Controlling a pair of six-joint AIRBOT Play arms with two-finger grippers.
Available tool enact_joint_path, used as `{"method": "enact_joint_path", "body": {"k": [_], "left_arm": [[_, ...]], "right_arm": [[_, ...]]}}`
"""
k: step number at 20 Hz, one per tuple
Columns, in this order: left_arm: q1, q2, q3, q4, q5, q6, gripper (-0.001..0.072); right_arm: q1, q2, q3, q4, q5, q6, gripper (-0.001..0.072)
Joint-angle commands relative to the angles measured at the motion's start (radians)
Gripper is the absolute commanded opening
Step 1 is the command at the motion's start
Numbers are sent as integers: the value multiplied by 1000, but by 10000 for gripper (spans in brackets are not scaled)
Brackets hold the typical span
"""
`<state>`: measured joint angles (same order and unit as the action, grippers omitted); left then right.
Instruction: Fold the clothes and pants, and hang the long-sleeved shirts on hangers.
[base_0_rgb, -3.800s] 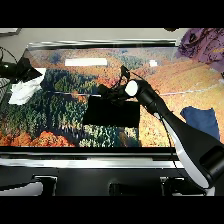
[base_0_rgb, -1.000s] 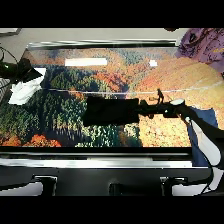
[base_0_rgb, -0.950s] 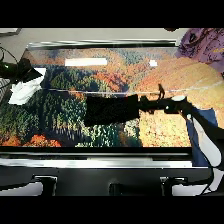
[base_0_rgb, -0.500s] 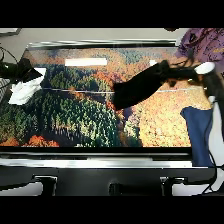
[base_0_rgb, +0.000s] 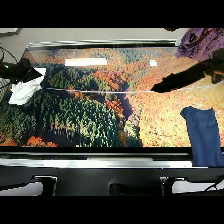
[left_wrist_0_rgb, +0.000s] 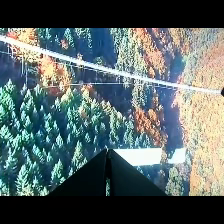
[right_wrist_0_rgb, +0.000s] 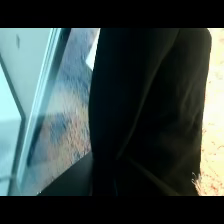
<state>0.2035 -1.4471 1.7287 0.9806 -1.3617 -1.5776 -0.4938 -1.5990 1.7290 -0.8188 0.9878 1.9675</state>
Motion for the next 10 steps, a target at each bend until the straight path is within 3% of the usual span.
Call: {"method": "enact_joint_path", "body": {"k": [1, 10], "left_arm": [[1, 0, 0, 0, 0, 0, 20], [1, 0, 0, 0, -1, -1, 20]], "right_arm": [[-102, 18, 7, -19, -12, 84, 35], [-151, 142, 7, -290, 64, 299, 35]]}}
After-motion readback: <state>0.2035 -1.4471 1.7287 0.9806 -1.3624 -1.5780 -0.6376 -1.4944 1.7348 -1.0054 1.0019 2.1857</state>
